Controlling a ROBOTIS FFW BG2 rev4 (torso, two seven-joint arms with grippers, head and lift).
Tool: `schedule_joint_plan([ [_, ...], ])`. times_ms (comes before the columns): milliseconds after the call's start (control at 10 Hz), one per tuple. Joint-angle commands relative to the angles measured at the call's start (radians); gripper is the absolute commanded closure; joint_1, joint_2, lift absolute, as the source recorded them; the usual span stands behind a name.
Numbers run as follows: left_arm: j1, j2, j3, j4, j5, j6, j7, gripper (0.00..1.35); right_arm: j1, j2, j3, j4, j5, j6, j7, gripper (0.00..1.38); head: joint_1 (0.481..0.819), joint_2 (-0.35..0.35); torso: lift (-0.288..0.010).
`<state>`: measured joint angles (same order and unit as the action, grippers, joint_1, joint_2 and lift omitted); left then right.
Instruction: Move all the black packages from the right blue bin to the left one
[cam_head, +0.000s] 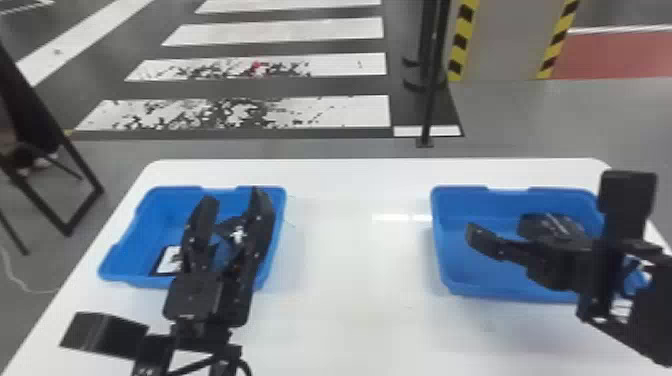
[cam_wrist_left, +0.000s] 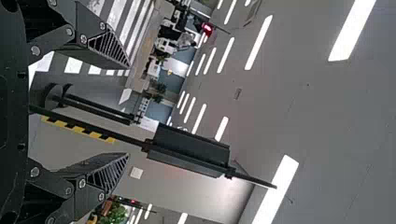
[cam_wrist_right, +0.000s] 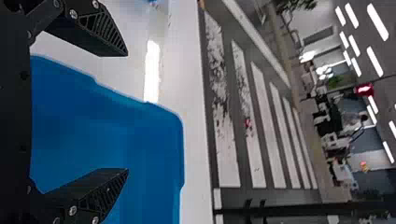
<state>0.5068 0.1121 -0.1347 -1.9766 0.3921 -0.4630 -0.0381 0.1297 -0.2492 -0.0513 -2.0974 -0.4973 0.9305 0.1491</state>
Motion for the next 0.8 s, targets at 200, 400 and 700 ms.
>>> schedule_joint_plan([
  [200, 0.009, 0.005, -0.005, -0.003, 0.003, -0.003, -0.006, 0.41, -0.113, 0.002, -0.056, 0.037, 0.150, 0.289, -0.094, 0.15, 0.695, -0.041, -0.140],
  [400, 0.009, 0.006, -0.005, -0.003, 0.003, 0.006, -0.011, 0.41, -0.201, 0.002, -0.054, 0.130, 0.188, 0.306, -0.105, 0.15, 0.695, -0.088, -0.140],
  [700, 0.011, 0.006, -0.001, 0.000, -0.003, 0.021, -0.012, 0.41, -0.272, -0.002, -0.030, 0.179, 0.200, 0.353, -0.161, 0.15, 0.695, -0.113, -0.140],
])
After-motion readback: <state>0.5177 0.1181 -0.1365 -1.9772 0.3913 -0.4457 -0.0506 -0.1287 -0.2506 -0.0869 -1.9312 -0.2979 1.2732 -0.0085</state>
